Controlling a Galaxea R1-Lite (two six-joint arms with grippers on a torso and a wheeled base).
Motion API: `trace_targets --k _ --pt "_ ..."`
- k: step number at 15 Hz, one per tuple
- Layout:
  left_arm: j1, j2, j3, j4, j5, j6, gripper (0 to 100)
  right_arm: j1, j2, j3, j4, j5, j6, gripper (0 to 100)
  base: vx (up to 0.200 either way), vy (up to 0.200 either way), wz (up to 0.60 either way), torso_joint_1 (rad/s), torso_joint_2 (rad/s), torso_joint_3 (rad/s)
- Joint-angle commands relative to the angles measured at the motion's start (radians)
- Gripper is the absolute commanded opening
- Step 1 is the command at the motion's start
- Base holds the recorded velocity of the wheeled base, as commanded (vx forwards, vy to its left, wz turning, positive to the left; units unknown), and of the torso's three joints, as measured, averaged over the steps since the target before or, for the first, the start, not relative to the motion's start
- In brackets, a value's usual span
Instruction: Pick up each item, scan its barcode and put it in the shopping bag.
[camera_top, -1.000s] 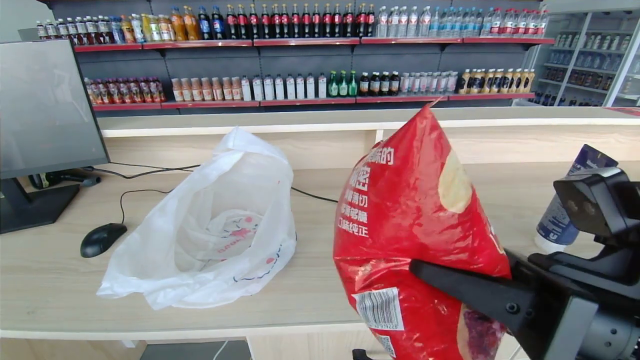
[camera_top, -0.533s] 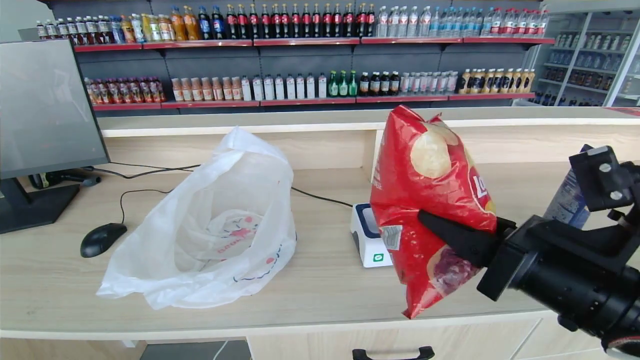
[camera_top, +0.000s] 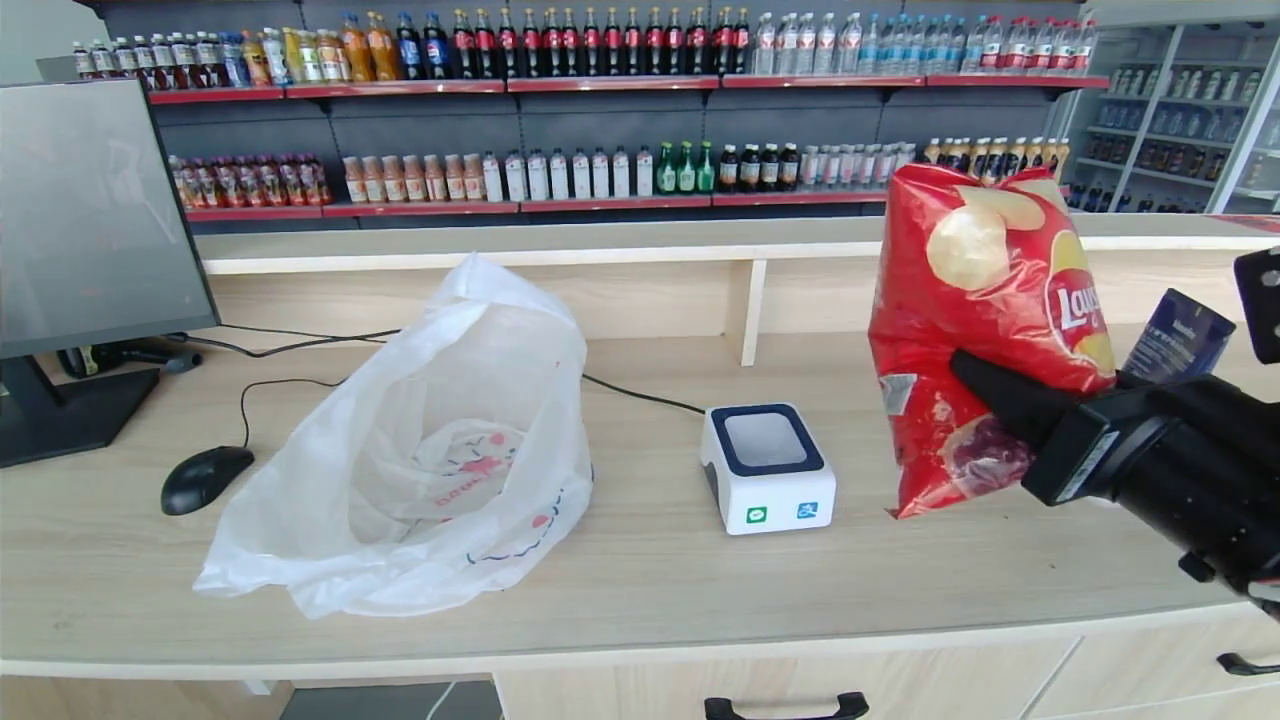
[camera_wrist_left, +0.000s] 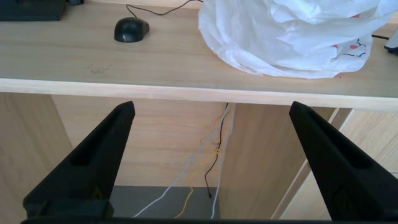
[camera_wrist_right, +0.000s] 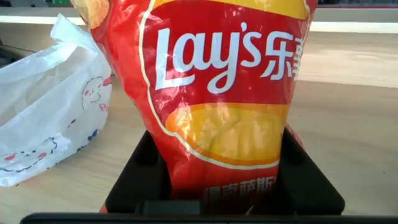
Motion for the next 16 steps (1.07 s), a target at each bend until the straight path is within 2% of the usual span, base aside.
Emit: trace_targets --k 1,3,4,7,12,13,16 --pt "0.002 0.000 0.000 0.000 0.000 0.000 100 -0.170 0.091 -0.046 -0.069 0.079 -0.007 0 0.000 0.000 0.00 0.000 0.00 0.000" --pt "0.000 0.000 0.000 0.000 0.000 -0.002 100 -0.224 0.174 -0.063 -0.205 0.087 -0.003 0 0.000 0.000 0.00 0.000 0.00 0.000" --pt "0.000 0.000 0.000 0.000 0.000 -0.002 100 -0.229 0.251 -0.043 -0.377 0.088 -0.016 0 0.000 0.000 0.00 0.000 0.00 0.000" --pt "0.000 0.000 0.000 0.000 0.000 -0.002 100 -0.230 0.303 0.035 -0.563 0.122 -0.098 0 0.000 0.000 0.00 0.000 0.00 0.000" --pt "0.000 0.000 0.000 0.000 0.000 -0.003 100 -0.273 0.289 0.055 -0.572 0.122 -0.122 0 0.000 0.000 0.00 0.000 0.00 0.000" --pt "0.000 0.000 0.000 0.000 0.000 -0.003 100 -0.272 0.286 0.072 -0.567 0.124 -0.118 0 -0.200 0.000 0.00 0.002 0.01 0.002" --pt "0.000 0.000 0.000 0.000 0.000 -0.002 100 -0.253 0.260 0.138 -0.583 0.157 -0.093 0 0.000 0.000 0.00 0.000 0.00 0.000"
